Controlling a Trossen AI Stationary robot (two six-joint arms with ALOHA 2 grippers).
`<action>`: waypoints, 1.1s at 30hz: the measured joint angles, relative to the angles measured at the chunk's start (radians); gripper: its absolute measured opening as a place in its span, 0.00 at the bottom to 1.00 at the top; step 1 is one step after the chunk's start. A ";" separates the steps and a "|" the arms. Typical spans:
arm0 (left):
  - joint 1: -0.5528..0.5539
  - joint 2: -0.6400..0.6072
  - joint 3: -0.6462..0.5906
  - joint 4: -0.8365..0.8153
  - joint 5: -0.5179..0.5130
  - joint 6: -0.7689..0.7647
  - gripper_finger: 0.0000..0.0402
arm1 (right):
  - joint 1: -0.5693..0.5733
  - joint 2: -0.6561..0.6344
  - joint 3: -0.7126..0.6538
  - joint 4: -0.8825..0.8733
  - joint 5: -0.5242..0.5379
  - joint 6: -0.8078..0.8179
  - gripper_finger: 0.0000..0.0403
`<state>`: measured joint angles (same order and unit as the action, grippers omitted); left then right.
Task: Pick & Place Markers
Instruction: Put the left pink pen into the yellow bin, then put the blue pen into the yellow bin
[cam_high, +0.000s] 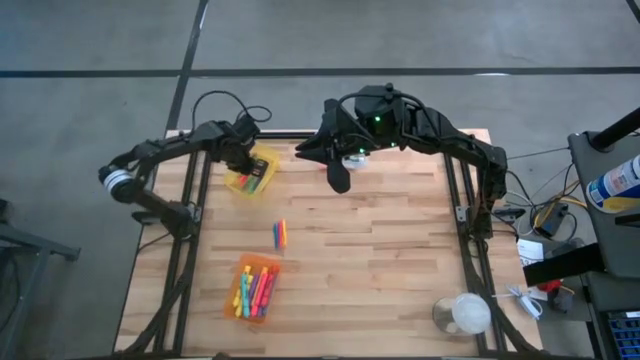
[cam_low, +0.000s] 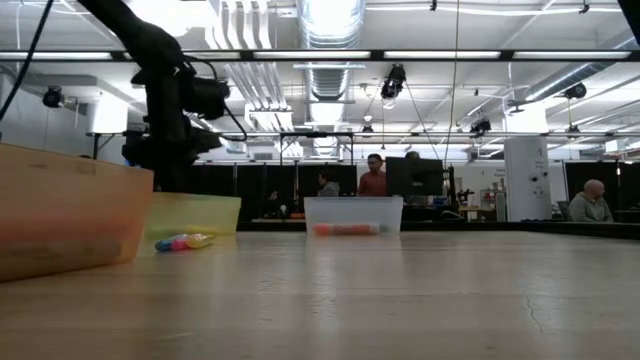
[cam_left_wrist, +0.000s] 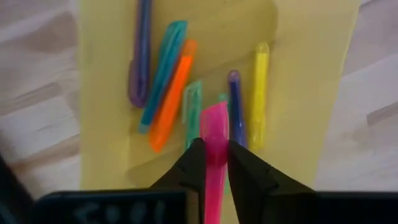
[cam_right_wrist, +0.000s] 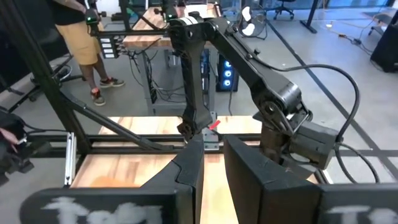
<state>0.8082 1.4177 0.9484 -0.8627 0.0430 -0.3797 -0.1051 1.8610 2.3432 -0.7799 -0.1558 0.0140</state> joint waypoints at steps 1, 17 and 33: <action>0.000 0.008 0.002 0.008 0.004 0.003 0.14 | 0.000 0.000 0.000 0.000 0.000 0.004 0.14; -0.125 -0.133 0.064 -0.014 0.201 -0.181 0.29 | 0.000 0.000 0.001 -0.029 -0.001 0.019 0.14; -0.609 -0.166 0.061 -0.005 0.089 -0.497 0.29 | 0.020 0.000 -0.002 -0.031 -0.001 0.052 0.14</action>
<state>0.1987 1.2515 1.0096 -0.8677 0.1317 -0.8770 -0.0856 1.8610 2.3409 -0.8112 -0.1570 0.0663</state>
